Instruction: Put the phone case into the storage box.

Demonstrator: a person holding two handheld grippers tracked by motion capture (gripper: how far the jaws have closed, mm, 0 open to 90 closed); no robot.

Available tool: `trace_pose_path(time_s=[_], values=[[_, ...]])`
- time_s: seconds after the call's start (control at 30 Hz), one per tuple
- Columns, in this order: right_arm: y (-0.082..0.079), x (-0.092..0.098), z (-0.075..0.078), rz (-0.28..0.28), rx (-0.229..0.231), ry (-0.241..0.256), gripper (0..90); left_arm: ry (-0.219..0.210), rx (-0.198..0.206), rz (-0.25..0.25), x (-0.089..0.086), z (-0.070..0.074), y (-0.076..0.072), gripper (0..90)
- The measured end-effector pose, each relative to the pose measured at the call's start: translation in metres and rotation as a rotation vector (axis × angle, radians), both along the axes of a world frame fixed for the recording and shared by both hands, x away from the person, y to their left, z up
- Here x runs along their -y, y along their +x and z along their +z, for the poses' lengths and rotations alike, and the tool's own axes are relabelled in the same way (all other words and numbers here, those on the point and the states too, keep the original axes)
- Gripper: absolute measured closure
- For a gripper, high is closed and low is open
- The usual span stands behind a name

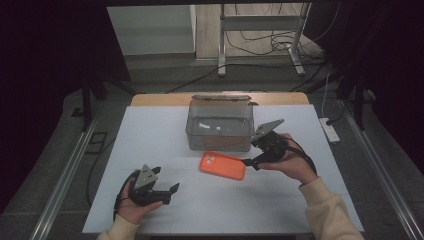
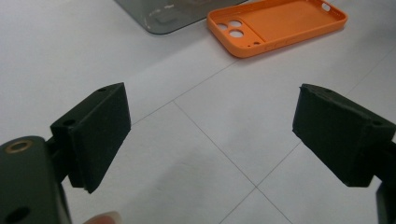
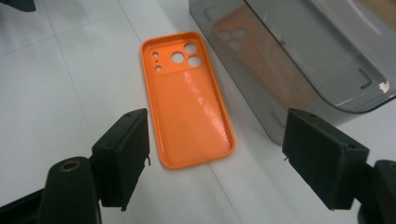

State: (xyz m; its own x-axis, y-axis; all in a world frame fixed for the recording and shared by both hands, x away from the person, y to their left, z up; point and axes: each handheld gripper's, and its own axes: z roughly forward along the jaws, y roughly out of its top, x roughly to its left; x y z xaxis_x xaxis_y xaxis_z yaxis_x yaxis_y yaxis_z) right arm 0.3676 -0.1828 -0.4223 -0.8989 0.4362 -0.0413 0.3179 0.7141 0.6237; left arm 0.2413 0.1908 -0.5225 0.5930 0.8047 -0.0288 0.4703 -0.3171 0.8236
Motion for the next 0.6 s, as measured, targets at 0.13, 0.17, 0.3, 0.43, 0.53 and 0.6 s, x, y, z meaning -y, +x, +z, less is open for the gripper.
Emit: trace_pose_path(time_s=[0.13, 0.17, 0.3, 0.43, 0.53, 0.6], values=[[0.003, -0.004, 0.002, 0.021, 0.001, -0.006, 25.7, -0.001, -0.002, 0.002, 0.000, 0.000, 0.000, 11.6], [0.004, -0.005, 0.002, 0.030, 0.003, -0.013, 25.7, -0.001, -0.002, 0.002, 0.000, 0.000, 0.000, 11.6], [0.005, -0.010, 0.003, 0.035, -0.001, -0.024, 26.0, 0.000, -0.002, 0.001, 0.000, 0.000, 0.000, 11.6], [0.009, -0.016, 0.003, 0.052, -0.012, -0.037, 26.4, 0.002, -0.002, 0.000, 0.000, 0.000, 0.000, 11.6], [0.012, -0.020, 0.002, 0.059, -0.016, -0.049, 26.3, 0.001, -0.003, 0.002, 0.000, -0.001, 0.000, 11.6], [0.014, -0.022, 0.001, 0.057, -0.014, -0.057, 26.4, 0.001, -0.003, 0.002, 0.000, 0.000, 0.000, 11.6]])
